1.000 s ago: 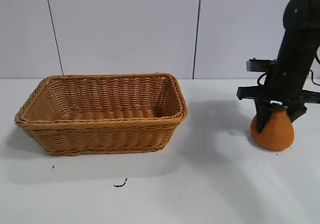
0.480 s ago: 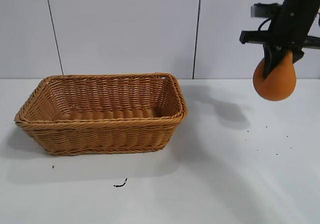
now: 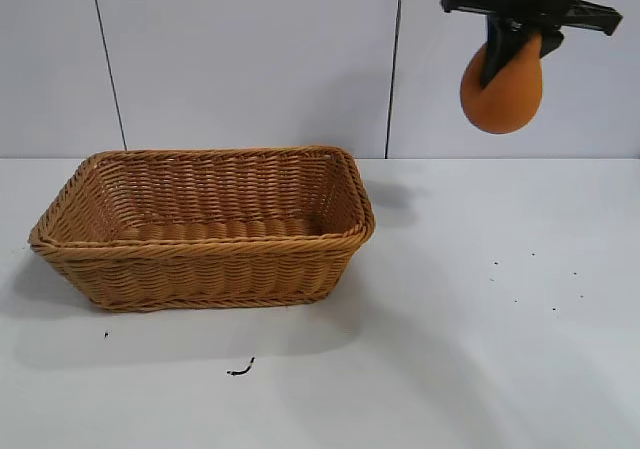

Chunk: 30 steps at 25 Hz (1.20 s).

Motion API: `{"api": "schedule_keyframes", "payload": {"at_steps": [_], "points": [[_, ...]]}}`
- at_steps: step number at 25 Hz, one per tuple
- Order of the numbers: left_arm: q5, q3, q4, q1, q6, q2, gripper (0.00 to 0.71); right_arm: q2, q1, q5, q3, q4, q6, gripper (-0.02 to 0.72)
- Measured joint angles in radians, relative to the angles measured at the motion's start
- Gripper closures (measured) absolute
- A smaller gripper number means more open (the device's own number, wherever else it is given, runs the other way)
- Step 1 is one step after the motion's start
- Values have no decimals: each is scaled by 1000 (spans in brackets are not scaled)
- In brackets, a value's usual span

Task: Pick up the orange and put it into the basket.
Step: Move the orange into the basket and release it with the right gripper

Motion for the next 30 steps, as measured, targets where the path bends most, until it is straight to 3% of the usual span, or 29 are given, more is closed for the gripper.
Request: {"api": "schedule_keyframes", "payload": {"at_steps": [6, 13, 20, 24, 25, 27, 30], "points": [[0, 0, 0, 0, 0, 0, 44, 0, 195, -18, 0, 4, 0, 645], [0, 0, 0, 0, 0, 0, 44, 12, 384, -179, 0, 9, 22, 645], [0, 0, 0, 0, 0, 0, 44, 132, 448, -377, 0, -1, 50, 645], [0, 0, 0, 0, 0, 0, 44, 214, 449, -422, 0, -7, 56, 639], [0, 0, 0, 0, 0, 0, 44, 227, 449, -419, 0, -7, 61, 610], [0, 0, 0, 0, 0, 0, 44, 241, 449, -416, 1, -6, 65, 479], [0, 0, 0, 0, 0, 0, 44, 240, 449, -415, 1, -3, 66, 161]]}}
